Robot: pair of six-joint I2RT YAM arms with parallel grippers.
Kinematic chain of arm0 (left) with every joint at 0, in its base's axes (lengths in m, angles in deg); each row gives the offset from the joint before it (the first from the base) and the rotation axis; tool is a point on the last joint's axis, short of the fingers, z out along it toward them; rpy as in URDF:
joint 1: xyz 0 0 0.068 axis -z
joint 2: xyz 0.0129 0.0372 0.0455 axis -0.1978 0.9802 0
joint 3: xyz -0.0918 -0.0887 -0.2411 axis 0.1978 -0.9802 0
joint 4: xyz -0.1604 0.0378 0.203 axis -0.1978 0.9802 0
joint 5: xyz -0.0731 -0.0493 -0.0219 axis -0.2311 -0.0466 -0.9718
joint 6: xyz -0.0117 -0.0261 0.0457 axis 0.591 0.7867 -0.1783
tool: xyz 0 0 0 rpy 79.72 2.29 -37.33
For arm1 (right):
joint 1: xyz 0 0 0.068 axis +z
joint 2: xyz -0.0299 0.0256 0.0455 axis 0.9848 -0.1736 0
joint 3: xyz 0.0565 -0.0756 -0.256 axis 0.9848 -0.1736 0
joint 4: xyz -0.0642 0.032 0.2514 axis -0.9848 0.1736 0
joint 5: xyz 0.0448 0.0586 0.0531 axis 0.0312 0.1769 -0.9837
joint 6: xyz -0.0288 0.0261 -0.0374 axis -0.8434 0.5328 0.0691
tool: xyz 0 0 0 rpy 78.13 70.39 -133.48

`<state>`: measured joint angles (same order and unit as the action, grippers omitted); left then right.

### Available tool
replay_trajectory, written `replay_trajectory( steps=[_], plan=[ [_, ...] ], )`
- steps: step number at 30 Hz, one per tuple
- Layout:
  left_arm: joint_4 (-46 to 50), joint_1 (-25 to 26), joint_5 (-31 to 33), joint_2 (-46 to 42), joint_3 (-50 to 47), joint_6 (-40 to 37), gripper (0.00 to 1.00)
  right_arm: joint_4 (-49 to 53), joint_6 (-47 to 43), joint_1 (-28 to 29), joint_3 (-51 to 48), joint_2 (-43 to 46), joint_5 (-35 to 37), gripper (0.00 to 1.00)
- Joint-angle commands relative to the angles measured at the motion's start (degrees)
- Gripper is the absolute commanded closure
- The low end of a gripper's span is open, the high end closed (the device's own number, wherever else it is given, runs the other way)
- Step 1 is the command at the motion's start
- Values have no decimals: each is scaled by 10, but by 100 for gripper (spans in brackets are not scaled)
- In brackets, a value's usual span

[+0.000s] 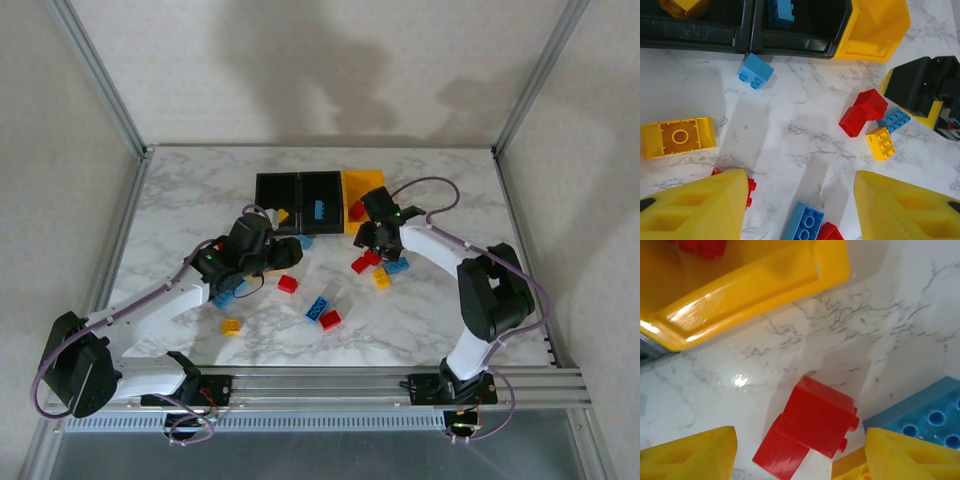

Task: Sort the legos into containers by color
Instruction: Pick up the lego from the center of the table.

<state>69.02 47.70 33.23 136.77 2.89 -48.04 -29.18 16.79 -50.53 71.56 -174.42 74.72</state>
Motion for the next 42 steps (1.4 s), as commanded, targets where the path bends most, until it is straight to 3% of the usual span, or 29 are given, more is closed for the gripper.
replay_trajectory(
  steps=[1,22,29,34,42],
  plan=[
    [-12,2,2,-10,-12,9,42,47,38,-5,34,-30,22,32],
    [-23,2,5,8,-19,22,43,0,35,-2,7,-63,-15,38],
    [-21,2,8,8,-20,23,43,-9,30,-2,4,-68,-26,46],
    [-21,2,10,12,-20,23,43,-10,25,-1,1,-71,-31,45],
    [-21,2,12,13,-18,25,43,-17,17,0,-8,-68,-35,55]
  ],
)
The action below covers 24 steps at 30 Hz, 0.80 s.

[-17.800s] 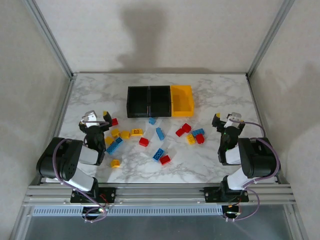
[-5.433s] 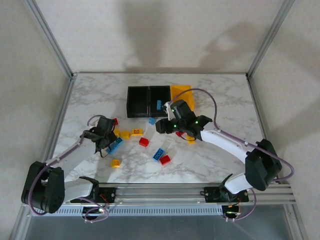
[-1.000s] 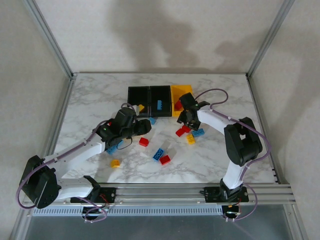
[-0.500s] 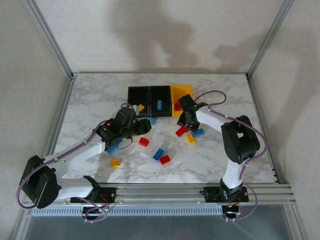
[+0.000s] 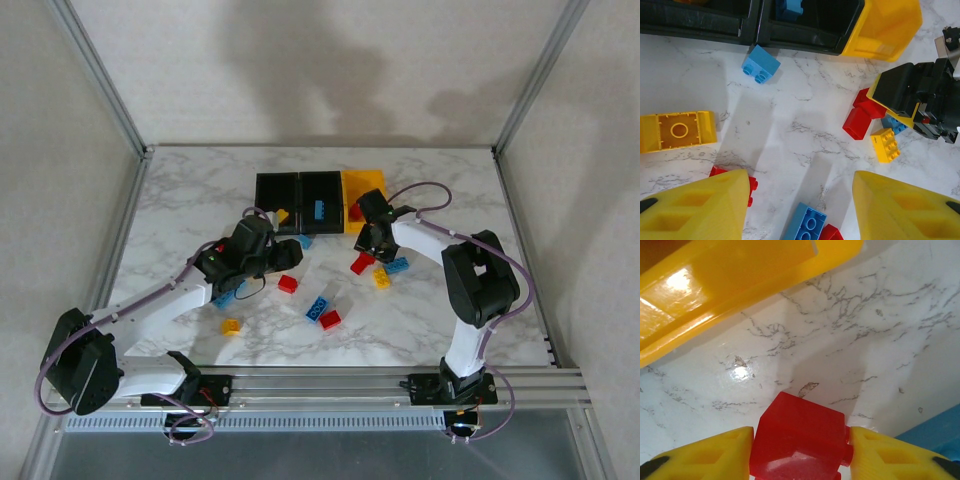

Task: Sort the legos into containers by color
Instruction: Pick up the lego from the center of the table, then place the lego in the container.

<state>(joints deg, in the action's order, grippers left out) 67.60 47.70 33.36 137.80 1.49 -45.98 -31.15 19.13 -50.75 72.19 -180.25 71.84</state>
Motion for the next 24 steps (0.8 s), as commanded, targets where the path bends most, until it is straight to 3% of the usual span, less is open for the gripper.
replay_trajectory(
  steps=[1,7,17,24],
  plan=[
    [-8,2,11,3,-3,5,43,4,-7,2,-14,-7,-5,55],
    [-15,2,8,5,0,12,43,11,-17,2,-5,20,3,61],
    [-32,2,4,12,13,25,43,48,-44,-4,50,78,33,62],
    [-52,2,-6,21,30,41,43,63,-75,-28,154,33,47,62]
  ],
)
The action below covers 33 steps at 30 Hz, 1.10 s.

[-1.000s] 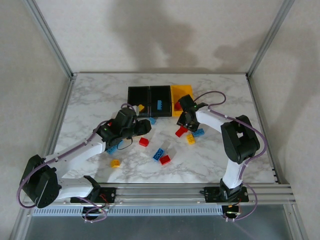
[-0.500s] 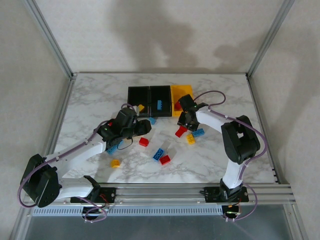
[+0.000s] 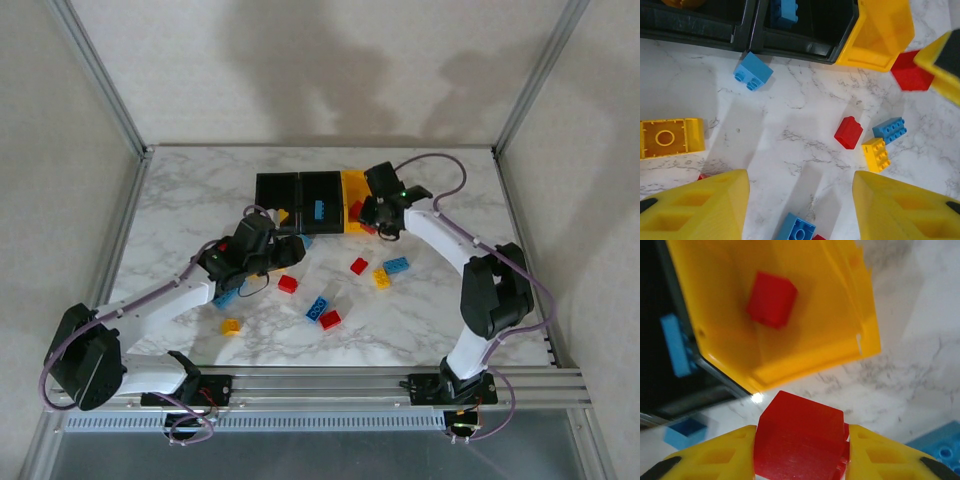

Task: Sort the legos into containers by color
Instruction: Place the lego in the container.

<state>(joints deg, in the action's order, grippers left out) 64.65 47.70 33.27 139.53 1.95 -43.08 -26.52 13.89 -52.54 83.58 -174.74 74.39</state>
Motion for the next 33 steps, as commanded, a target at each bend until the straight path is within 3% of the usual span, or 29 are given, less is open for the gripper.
replay_trajectory(
  steps=[1,13,33],
  plan=[
    [-22,3,-4,5,29,12,43,19,-26,-14,60,-38,25,62],
    [-20,7,1,10,33,15,43,53,-54,-37,214,-187,46,61],
    [-23,7,3,8,25,15,43,43,-67,-29,183,-220,62,59]
  ],
)
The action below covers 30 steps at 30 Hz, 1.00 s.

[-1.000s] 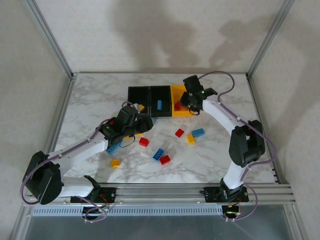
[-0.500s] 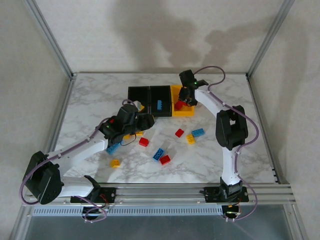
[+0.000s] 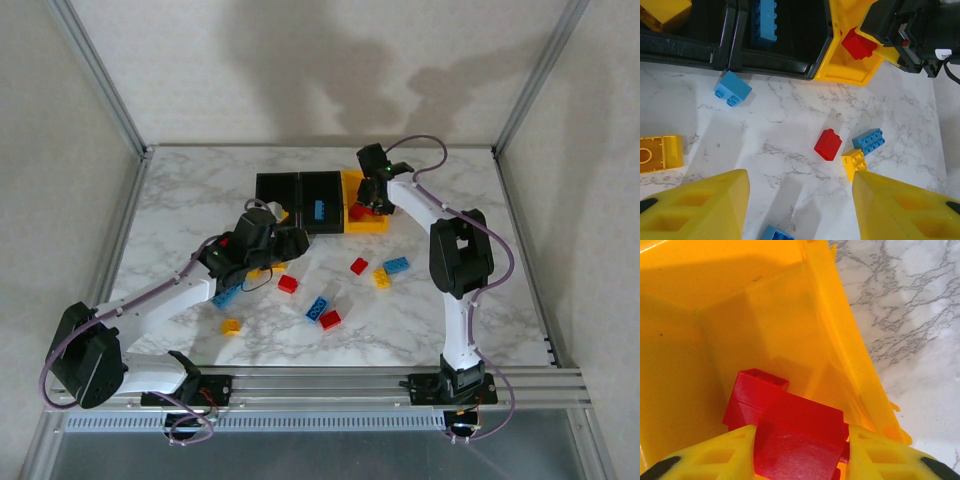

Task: Sort the legos into containers by color
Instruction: Place the lego in the container.

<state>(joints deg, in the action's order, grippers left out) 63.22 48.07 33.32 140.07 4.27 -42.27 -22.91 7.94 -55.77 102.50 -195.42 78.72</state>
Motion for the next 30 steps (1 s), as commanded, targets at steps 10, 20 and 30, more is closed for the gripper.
replay_trajectory(
  steps=[10,20,30],
  plan=[
    [-6,3,6,-3,-1,6,43,10,-9,10,-3,-28,23,57],
    [-5,3,6,-5,-2,6,43,15,-11,15,5,-26,29,48],
    [-6,3,7,-5,-1,9,43,21,-11,17,17,6,33,47]
  ],
)
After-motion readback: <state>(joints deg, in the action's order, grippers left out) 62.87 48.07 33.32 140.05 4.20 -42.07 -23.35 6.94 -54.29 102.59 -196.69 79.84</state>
